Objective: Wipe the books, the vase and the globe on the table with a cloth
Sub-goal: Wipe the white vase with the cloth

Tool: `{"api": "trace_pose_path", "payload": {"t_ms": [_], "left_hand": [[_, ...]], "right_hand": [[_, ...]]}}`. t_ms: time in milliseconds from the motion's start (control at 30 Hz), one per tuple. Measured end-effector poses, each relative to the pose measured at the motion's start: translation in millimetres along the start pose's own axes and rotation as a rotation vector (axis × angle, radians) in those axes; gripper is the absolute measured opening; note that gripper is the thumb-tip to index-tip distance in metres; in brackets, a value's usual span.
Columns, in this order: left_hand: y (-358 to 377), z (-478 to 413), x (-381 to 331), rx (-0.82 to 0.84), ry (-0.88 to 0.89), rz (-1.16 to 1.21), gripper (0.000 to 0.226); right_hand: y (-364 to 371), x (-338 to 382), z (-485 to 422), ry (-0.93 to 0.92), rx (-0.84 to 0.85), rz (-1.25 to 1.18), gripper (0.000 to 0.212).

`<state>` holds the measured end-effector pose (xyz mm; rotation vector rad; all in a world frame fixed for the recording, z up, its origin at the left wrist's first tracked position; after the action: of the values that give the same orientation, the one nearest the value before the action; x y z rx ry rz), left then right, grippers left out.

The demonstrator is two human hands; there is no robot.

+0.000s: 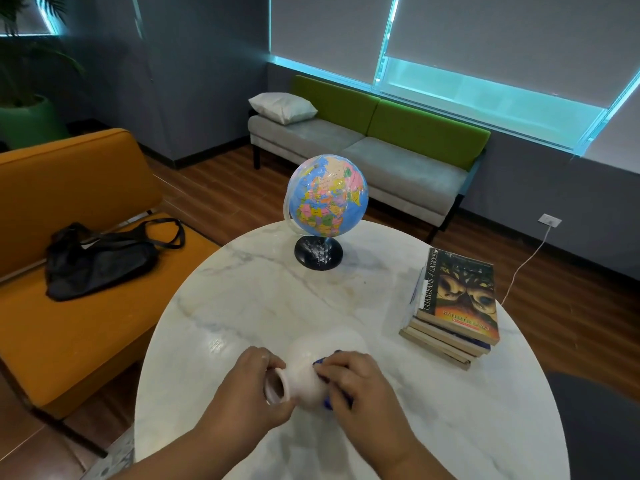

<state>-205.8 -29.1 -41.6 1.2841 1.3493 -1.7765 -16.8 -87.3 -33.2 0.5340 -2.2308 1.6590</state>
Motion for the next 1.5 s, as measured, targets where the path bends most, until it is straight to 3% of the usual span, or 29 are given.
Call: {"api": "trace_pose_path", "payload": {"t_ms": [100, 133, 200, 300, 367, 567, 633, 800, 900, 1067, 1200, 1300, 1433, 1500], "left_hand": [[-4.2, 0.6, 2.3, 0.046, 0.119, -0.098, 0.041], [-4.0, 0.9, 3.3, 0.057, 0.145, -0.114, 0.040], [-3.3, 1.3, 3.9, 0.069, 0.187, -0.136, 0.039], [-1.2, 1.7, 4.1, 0.085, 0.238, -0.146, 0.034], [0.0, 3.1, 2.2, 0.098, 0.296, -0.161, 0.029], [1.2, 4.8, 7.3, 0.155, 0.354, -0.255, 0.044], [1.0, 5.8, 4.9, 0.105, 0.277, -0.138, 0.048], [2.4, -1.5, -3.0, -0.088, -0.163, 0.130, 0.048], [3.5, -3.0, -5.3, -0.103, -0.218, 0.131, 0.039], [9.5, -3.6, -15.0, -0.071, -0.132, 0.060, 0.036], [5.2, -4.3, -21.5, 0.023, 0.038, -0.097, 0.042], [3.2, -4.6, -24.1, 0.033, 0.063, -0.144, 0.042], [5.8, -1.0, -26.0, 0.035, 0.144, -0.171, 0.035], [7.4, 0.2, -25.5, 0.059, 0.180, -0.182, 0.031]], "right_hand": [[-4.9, -18.1, -9.5, 0.290, -0.028, -0.023, 0.035], [-5.5, -17.5, -9.3, 0.304, -0.016, 0.016, 0.035], [-4.9, -3.5, -7.4, 0.171, -0.034, 0.049, 0.034], [2.1, 28.0, -0.5, -0.177, 0.055, 0.179, 0.025], [1.1, 34.2, -5.7, -0.200, 0.100, 0.221, 0.020], [-23.2, -4.2, -30.5, 0.273, 0.122, 0.102, 0.033], [-28.2, -10.8, -28.1, 0.308, 0.142, 0.106, 0.033], [-22.7, -13.9, -15.2, 0.355, 0.110, 0.067, 0.032], [-14.4, -4.7, -6.1, 0.273, 0.026, 0.070, 0.030], [-2.0, 33.2, -4.4, -0.128, 0.059, 0.195, 0.023], [-13.3, 21.0, -23.1, 0.031, 0.048, 0.142, 0.030], [-21.9, 6.7, -24.8, 0.126, 0.019, 0.162, 0.029], [-14.6, 31.7, -12.0, -0.085, 0.129, 0.217, 0.029], [-14.9, 39.8, -16.2, -0.092, 0.159, 0.207, 0.037]]}}
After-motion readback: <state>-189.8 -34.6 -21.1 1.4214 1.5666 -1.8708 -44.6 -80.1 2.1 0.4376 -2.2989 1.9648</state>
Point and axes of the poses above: each hand's wrist, its own z-axis away from the middle knuckle, its own y-axis out of the palm, x = y × z, the point moved 1 cm from there along -z, towards the middle knuckle, and after that the axes turned 13 degrees about z, right-handed, at the moved point
